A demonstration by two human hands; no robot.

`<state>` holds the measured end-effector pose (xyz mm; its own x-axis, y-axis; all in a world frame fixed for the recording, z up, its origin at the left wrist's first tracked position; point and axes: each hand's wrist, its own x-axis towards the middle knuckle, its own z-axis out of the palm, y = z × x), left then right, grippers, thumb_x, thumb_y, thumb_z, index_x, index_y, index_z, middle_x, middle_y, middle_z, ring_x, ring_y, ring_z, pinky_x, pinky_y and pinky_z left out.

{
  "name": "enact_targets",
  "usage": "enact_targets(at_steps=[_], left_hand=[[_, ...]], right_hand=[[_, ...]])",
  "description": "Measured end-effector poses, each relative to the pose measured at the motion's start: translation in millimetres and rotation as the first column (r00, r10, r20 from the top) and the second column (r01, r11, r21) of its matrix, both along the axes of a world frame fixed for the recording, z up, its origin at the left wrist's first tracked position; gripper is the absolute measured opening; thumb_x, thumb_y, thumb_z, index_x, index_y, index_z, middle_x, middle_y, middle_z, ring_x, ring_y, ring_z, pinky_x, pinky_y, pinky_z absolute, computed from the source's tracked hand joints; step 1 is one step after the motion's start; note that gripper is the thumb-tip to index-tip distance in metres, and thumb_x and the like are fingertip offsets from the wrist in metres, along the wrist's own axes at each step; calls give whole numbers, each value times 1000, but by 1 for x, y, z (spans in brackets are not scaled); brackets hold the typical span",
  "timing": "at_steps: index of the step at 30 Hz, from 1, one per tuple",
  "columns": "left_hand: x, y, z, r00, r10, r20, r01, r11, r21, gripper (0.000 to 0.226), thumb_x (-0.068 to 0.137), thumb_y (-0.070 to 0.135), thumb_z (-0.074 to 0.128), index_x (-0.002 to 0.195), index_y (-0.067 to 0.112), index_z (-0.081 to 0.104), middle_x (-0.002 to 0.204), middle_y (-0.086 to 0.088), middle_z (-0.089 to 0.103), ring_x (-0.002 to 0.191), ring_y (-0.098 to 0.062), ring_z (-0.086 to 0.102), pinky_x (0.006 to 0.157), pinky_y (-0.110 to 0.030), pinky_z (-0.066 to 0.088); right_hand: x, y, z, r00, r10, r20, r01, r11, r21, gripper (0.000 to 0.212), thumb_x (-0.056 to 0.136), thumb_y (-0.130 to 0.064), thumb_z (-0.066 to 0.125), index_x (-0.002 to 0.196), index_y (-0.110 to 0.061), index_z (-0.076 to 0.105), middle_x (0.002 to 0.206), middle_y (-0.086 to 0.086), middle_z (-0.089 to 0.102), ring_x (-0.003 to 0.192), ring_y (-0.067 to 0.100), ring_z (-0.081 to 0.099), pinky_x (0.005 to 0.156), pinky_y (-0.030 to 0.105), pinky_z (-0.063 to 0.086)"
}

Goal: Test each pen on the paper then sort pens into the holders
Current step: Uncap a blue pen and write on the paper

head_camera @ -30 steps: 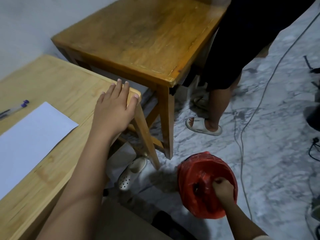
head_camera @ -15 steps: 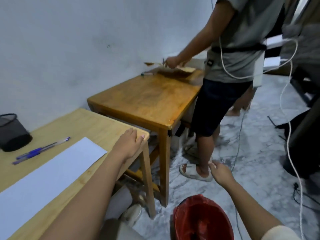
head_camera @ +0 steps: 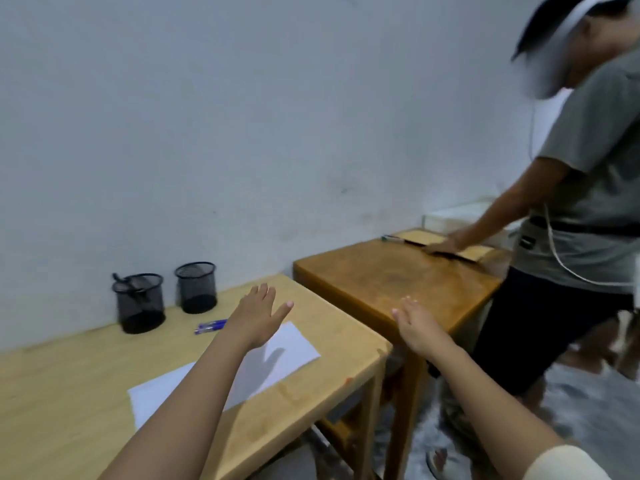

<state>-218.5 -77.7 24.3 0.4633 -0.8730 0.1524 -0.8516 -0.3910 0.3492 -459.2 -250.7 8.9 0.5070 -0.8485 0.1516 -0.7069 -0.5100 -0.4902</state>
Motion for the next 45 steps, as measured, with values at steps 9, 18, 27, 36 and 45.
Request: enact_targets(at_steps=[9,18,27,36,45], left_hand=[[104,114,-15,934,348,-83,-351,936,-22,70,98,50,26,149,6,10,160,-9,1,148,-21,-3,119,-37,3],[151,195,-75,832,536,-143,-521,844,127,69,98,49,25,150,8,5,160,-8,-4,147,-20,-6,119,-36,1],[163,200,-107,829,557,-47,-541,821,182,69,98,52,20,150,10,4,160,-6,-4,147,-18,-5,119,-34,-2],[164,199,-112,829,559,-14,-549,820,164,67,98,51,20,150,11,5,160,-4,-1,148,-16,-3,119,-33,0],[162,198,-108,823,568,-24,-558,815,157,66,98,50,21,150,11,6,160,-5,-1,148,-17,-2,119,-33,0]], right_hand=[[173,52,-2,921,388,9,-387,920,-55,50,99,-32,33,143,-8,30,154,8,26,144,19,20,113,27,17],[288,106,-49,821,571,27,-571,821,18,32,92,-13,44,117,4,52,121,16,55,115,30,49,94,35,39],[318,94,-68,764,645,-11,-641,757,-126,16,84,-8,55,96,-7,67,99,9,58,95,25,53,77,33,45],[316,89,-74,706,708,-14,-696,690,-199,17,85,-10,62,98,-5,71,96,10,61,89,25,56,71,24,35],[328,87,-68,686,726,-33,-726,682,-95,14,85,-4,57,94,-5,68,96,9,59,93,28,56,75,26,37]])
